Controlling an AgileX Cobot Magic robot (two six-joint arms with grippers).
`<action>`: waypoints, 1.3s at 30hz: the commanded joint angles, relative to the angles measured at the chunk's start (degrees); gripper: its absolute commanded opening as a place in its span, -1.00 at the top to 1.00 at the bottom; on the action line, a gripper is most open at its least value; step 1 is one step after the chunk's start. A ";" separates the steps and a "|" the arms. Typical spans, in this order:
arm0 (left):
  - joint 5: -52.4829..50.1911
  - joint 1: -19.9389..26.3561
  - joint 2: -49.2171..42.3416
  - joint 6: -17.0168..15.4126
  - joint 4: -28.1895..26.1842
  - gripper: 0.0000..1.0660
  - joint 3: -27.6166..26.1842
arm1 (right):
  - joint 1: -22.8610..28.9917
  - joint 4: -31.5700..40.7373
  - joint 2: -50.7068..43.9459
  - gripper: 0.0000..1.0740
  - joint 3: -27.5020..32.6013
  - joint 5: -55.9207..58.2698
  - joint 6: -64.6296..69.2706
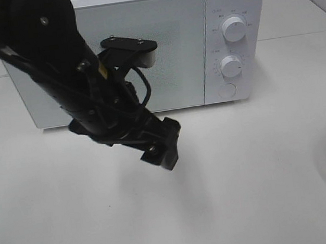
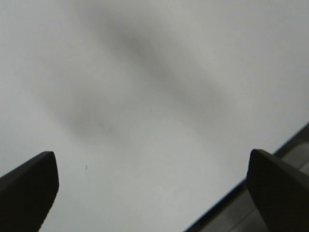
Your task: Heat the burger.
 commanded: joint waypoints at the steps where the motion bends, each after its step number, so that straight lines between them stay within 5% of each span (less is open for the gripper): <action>1: 7.73 1.15 -3.78 -1.66 1.38 -0.86 -0.23 | 0.00 0.06 -1.72 -0.38 0.11 -0.40 -0.34; 5: 12.26 6.76 -7.68 -2.86 2.12 -0.86 -0.23 | 0.00 0.06 -1.72 -0.38 0.11 -0.40 -0.34; 7: 16.21 13.52 -10.37 -2.75 2.18 -0.86 -0.23 | 0.00 0.06 -1.72 -0.38 0.11 -0.40 -0.34; 10: 17.65 16.21 -11.29 -2.58 2.18 -0.86 -0.23 | 0.00 0.06 -1.72 -0.38 0.11 -0.40 -0.34; 12: 22.86 26.70 -14.90 -1.38 2.18 -0.86 -0.23 | 0.00 0.06 -1.72 -0.38 0.11 -0.40 -0.34; 21: 28.76 44.52 -29.34 -0.92 2.23 -0.85 2.06 | 0.00 0.06 -1.72 -0.38 0.11 -0.40 -0.34; 39: 23.84 47.44 -69.04 -0.74 2.52 -0.84 34.49 | 0.00 0.06 -1.72 -0.38 0.11 -0.40 -0.34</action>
